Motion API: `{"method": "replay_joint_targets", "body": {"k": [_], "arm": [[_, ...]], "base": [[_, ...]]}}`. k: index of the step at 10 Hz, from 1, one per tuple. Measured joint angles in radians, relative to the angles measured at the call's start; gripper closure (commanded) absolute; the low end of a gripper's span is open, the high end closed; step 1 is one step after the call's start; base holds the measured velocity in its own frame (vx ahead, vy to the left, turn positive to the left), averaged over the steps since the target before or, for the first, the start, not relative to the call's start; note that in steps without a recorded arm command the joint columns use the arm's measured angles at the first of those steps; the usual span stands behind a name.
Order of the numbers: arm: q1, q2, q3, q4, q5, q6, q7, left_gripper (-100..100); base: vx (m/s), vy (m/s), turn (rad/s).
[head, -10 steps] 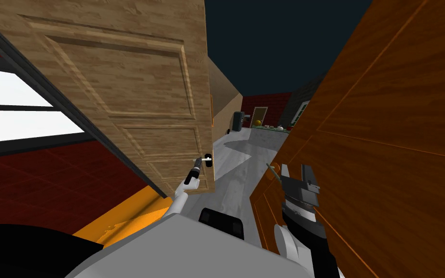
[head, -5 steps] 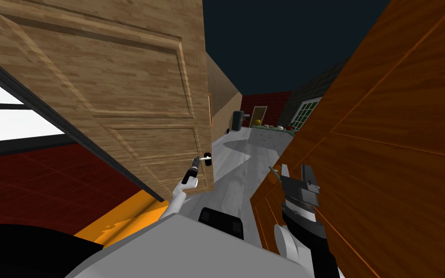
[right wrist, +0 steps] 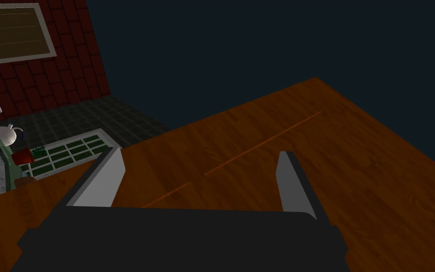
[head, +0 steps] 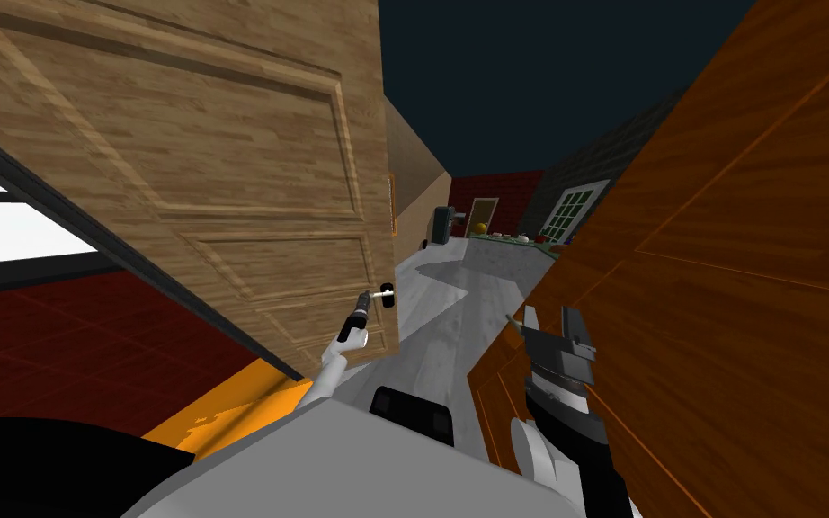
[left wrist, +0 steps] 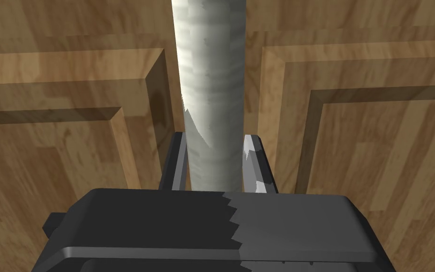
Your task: Push the door open
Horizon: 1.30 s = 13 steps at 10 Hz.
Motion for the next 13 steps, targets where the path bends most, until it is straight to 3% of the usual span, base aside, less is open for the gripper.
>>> {"method": "replay_joint_targets", "body": {"k": [3, 4, 6, 8, 10, 12, 13], "arm": [[-0.007, 0.019, 0.020, 0.006, 0.036, 0.002, -0.022, 100], [-0.013, 0.017, 0.027, 0.015, 0.044, -0.010, -0.033, 100], [-0.019, 0.009, 0.047, 0.014, 0.067, -0.006, -0.067, 100], [-0.036, 0.017, 0.057, 0.060, 0.087, -0.047, -0.086, 100], [-0.020, 0.014, 0.062, 0.023, 0.089, -0.029, -0.090, 100], [0.000, 0.010, 0.073, -0.003, 0.110, -0.014, -0.106, 100], [-0.007, 0.007, 0.077, 0.007, 0.115, -0.016, -0.116, 100]], "base": [[0.081, 0.009, -0.003], [0.076, 0.033, -0.026], [0.089, 0.027, -0.003], [0.050, 0.011, -0.014], [0.013, 0.000, 0.006], [0.056, 0.014, 0.005], [0.054, 0.007, -0.010]]}}
